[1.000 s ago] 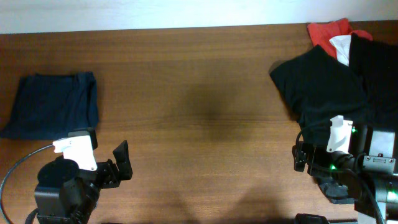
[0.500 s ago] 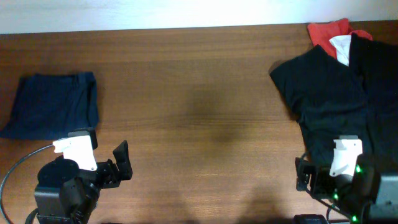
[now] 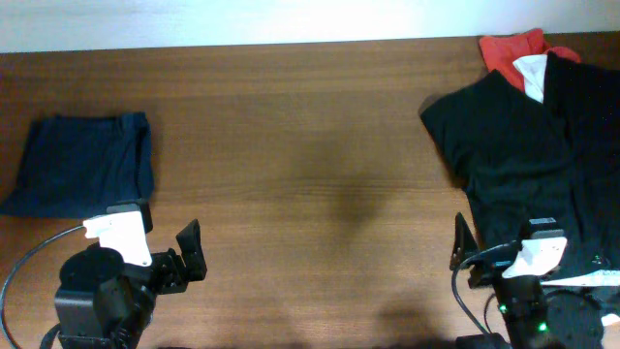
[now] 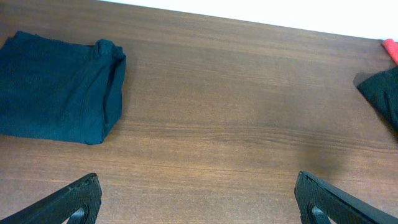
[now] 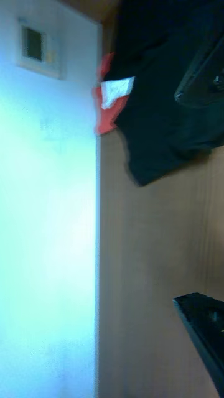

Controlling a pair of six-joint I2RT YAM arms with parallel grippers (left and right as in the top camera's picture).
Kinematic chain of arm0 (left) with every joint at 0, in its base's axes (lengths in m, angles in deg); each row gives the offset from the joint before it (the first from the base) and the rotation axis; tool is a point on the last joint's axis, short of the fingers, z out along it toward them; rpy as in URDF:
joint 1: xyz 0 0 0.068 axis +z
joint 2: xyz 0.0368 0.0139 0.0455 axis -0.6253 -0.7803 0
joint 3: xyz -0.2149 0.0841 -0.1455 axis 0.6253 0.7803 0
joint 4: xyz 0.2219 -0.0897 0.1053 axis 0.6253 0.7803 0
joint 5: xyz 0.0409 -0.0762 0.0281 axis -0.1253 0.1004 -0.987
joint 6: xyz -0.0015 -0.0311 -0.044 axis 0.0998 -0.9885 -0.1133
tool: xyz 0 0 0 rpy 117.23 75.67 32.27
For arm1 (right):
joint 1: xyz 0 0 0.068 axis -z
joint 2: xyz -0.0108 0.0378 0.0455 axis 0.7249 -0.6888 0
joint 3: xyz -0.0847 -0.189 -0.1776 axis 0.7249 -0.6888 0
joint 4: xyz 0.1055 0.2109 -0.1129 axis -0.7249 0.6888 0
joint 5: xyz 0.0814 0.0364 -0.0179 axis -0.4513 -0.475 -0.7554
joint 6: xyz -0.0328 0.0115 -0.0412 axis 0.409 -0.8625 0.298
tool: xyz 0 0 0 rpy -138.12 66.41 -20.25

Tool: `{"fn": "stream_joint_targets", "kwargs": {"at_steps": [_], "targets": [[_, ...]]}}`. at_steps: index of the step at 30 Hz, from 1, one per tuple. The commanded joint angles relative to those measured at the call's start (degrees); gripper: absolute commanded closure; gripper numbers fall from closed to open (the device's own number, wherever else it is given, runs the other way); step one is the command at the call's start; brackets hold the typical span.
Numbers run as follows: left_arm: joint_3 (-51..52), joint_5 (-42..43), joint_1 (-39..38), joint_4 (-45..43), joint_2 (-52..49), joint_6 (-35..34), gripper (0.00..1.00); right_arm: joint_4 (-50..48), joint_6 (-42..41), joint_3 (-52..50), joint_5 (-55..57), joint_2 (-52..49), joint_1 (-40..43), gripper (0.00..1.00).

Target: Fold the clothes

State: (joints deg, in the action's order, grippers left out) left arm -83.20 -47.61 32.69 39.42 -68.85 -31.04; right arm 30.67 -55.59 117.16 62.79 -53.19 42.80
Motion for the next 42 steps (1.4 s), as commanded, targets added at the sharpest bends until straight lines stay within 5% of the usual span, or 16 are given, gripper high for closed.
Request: {"fn": "stream_joint_targets", "kwargs": {"at_steps": [1, 18, 23, 42], "targets": [[0.11, -0.57, 0.11, -0.15, 0.13, -0.50, 0.01, -6.27, -0.07, -6.93, 0.66, 4.57, -1.55, 0.01], [0.11, -0.57, 0.11, -0.15, 0.13, -0.50, 0.01, -36.50, -0.04, -33.99, 1.99, 10.73, -1.51, 0.01], [0.11, -0.57, 0.11, -0.15, 0.13, -0.50, 0.01, -26.16, -0.02, -34.23, 4.15, 10.73, -0.72, 0.01], [0.11, -0.57, 0.11, -0.15, 0.13, -0.50, 0.01, -26.82, 1.86, -34.23, 3.85, 10.71, -0.81, 0.01]]}}
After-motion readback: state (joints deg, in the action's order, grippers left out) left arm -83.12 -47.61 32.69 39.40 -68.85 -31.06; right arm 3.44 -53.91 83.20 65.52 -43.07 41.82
